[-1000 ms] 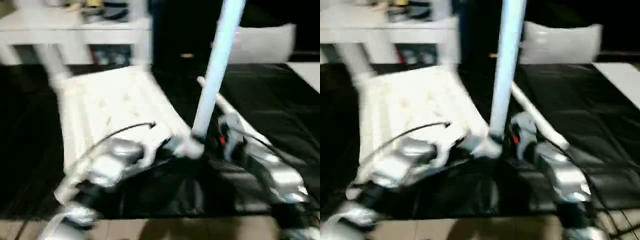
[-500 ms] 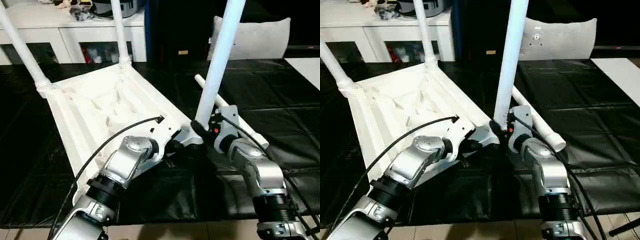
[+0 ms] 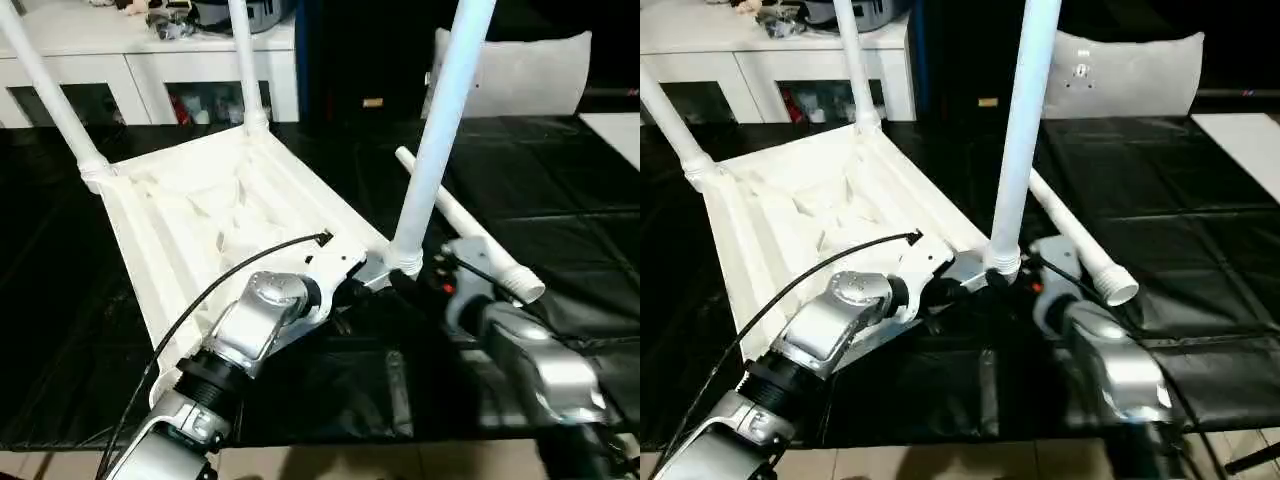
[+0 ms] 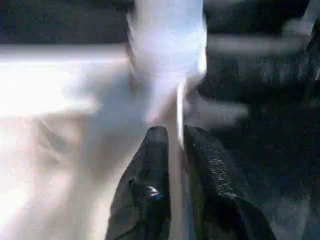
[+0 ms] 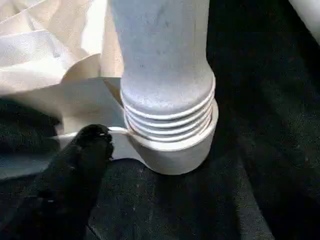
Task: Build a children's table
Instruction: Rotate leg to tighten, then rotate table base
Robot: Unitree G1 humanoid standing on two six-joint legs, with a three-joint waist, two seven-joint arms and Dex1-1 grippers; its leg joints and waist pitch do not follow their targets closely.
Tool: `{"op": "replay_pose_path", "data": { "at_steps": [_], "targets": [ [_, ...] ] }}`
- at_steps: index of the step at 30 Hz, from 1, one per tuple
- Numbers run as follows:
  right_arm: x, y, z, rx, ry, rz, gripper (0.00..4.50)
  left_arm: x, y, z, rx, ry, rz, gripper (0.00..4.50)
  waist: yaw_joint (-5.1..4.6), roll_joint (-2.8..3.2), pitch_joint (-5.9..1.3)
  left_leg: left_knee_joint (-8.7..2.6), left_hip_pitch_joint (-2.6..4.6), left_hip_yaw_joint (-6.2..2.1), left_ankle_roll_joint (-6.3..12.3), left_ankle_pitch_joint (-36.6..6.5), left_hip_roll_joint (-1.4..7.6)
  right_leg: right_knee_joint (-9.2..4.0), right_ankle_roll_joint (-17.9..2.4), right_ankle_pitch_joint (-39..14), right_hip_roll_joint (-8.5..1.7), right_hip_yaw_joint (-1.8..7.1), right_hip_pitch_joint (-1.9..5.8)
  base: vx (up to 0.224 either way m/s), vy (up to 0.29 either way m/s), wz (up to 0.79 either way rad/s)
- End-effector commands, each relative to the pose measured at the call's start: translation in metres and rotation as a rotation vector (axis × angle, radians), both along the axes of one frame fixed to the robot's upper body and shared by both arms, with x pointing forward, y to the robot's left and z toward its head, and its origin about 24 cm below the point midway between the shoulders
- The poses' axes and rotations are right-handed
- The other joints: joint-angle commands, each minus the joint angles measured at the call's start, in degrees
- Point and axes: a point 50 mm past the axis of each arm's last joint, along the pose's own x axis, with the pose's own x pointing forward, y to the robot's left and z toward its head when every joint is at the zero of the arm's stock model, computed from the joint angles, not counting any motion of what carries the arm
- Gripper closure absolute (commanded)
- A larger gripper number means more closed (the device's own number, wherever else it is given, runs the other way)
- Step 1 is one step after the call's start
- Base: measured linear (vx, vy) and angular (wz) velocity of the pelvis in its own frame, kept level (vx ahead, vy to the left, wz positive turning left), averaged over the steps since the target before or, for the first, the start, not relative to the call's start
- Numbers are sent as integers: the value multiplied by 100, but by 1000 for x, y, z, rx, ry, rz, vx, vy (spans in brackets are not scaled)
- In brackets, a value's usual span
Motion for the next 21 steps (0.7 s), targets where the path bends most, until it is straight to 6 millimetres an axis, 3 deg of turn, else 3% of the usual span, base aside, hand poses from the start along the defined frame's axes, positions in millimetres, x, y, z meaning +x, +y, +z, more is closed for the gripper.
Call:
{"op": "replay_pose_path", "data": {
  "at_steps": [1,6,11,12,14,15,16,18,21],
  "targets": [
    [-2,4,7,9,-23,52,0,3,3,14,-9,-60,-8,349,38,-89,-356,-347,-10,-80,387,-848,228,-488,-809,-1835,-458,256,344,0,0,0],
    [-16,11,19,11,2,276,0,-1,25,39,-55,-88,4,349,95,-81,-351,-345,-4,-89,425,-814,254,-444,-833,-1790,-456,258,342,0,0,0],
    [-18,21,15,-4,47,361,0,1,75,54,46,-124,132,349,58,-65,-326,-352,19,-89,318,-987,216,-498,-689,-2309,-435,244,295,0,0,0],
    [-17,22,15,-4,49,367,0,1,84,55,68,-130,154,366,84,-160,-327,-361,16,-98,310,-948,219,-473,-639,-2418,-459,246,301,0,0,0],
    [-16,24,14,-4,63,366,0,2,103,59,124,-143,213,366,75,-98,-321,-363,52,-94,255,-1028,228,-502,-599,-2524,-439,249,252,0,0,0],
    [-15,25,13,-5,73,366,0,3,119,62,176,-154,262,395,72,-91,-326,-371,53,-106,223,-1022,235,-477,-614,-2386,-430,253,253,0,0,0],
    [-15,25,11,-8,83,363,0,3,128,63,215,-160,293,402,61,-141,-333,-375,41,-102,216,-974,239,-449,-636,-2173,-421,261,264,0,0,0],
    [-11,25,7,-30,99,340,0,2,157,66,352,-170,381,415,67,-119,-329,-379,54,-106,187,-997,238,-421,-708,-2044,-423,269,247,0,0,0],
    [-5,26,3,-42,106,309,0,0,175,67,443,-151,433,438,53,-111,-328,-380,63,-105,92,-1022,229,-403,-785,-1938,-438,281,254,0,0,0]
  ]
}}
